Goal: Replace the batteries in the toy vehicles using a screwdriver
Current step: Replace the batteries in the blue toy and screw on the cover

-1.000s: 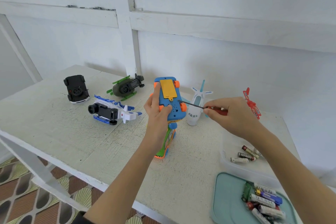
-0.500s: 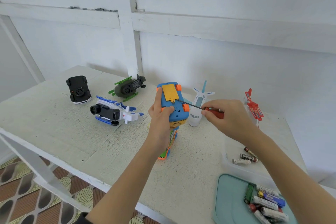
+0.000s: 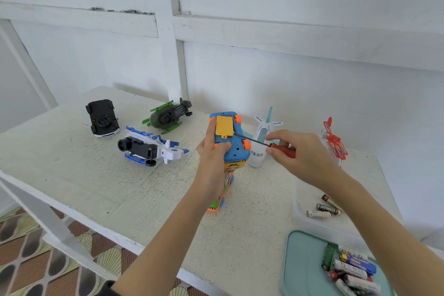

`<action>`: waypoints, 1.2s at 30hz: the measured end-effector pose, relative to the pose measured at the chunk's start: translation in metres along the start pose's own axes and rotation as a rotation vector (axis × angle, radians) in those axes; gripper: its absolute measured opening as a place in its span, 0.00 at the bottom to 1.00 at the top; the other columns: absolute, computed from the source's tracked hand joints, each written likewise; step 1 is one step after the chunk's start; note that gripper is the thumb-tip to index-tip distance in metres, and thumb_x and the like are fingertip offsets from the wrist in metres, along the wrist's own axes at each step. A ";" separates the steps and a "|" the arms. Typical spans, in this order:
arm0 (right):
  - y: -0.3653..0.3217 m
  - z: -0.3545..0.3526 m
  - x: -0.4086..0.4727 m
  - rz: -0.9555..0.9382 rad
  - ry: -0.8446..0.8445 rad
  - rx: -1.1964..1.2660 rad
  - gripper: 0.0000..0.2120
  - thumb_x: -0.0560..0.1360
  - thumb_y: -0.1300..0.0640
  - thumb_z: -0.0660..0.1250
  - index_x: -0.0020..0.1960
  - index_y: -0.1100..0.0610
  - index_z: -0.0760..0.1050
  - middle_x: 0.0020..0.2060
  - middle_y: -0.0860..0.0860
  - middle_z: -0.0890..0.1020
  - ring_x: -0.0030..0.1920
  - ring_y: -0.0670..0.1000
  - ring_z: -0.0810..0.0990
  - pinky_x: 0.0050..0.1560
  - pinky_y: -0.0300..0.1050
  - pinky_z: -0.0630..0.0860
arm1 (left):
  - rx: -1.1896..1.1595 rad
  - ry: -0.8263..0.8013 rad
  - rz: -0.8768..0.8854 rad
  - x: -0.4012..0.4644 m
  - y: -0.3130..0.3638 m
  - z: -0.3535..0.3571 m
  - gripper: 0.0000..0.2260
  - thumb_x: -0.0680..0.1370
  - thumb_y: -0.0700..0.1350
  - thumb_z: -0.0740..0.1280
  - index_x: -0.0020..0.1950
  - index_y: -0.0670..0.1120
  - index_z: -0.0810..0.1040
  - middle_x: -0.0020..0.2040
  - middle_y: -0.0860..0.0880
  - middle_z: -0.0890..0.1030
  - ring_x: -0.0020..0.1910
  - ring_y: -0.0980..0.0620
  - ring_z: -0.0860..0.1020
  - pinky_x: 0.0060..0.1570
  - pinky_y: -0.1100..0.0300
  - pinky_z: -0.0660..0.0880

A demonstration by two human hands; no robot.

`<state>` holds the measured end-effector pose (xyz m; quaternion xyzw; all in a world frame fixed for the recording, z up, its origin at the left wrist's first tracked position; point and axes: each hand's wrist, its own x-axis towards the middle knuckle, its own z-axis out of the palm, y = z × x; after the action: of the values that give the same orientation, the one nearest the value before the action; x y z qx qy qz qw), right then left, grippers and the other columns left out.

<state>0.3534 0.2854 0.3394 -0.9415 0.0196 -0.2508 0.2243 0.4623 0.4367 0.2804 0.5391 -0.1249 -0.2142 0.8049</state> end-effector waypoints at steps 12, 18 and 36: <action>0.012 0.006 0.004 -0.038 -0.148 0.066 0.17 0.77 0.57 0.64 0.64 0.45 0.72 0.31 0.50 0.74 0.31 0.39 0.70 0.35 0.40 0.65 | 0.038 -0.173 -0.144 -0.005 0.003 0.002 0.35 0.68 0.43 0.63 0.73 0.64 0.65 0.72 0.44 0.67 0.63 0.39 0.76 0.42 0.51 0.79; 0.016 0.003 0.003 -0.022 -0.268 -0.043 0.26 0.76 0.60 0.62 0.69 0.39 0.63 0.30 0.47 0.71 0.31 0.44 0.68 0.44 0.46 0.72 | 0.048 -0.246 -0.172 -0.009 0.005 0.003 0.27 0.78 0.36 0.60 0.71 0.63 0.66 0.72 0.43 0.67 0.64 0.39 0.76 0.41 0.53 0.78; 0.018 -0.009 -0.013 0.084 -0.308 0.135 0.25 0.74 0.67 0.62 0.65 0.44 0.72 0.27 0.45 0.68 0.26 0.41 0.69 0.31 0.28 0.68 | 0.182 -0.269 -0.194 -0.001 -0.003 -0.004 0.28 0.79 0.34 0.57 0.66 0.66 0.69 0.72 0.43 0.67 0.63 0.37 0.76 0.61 0.42 0.75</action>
<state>0.3389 0.2674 0.3330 -0.9500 0.0076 -0.0946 0.2975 0.4625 0.4399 0.2763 0.5855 -0.1979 -0.3487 0.7045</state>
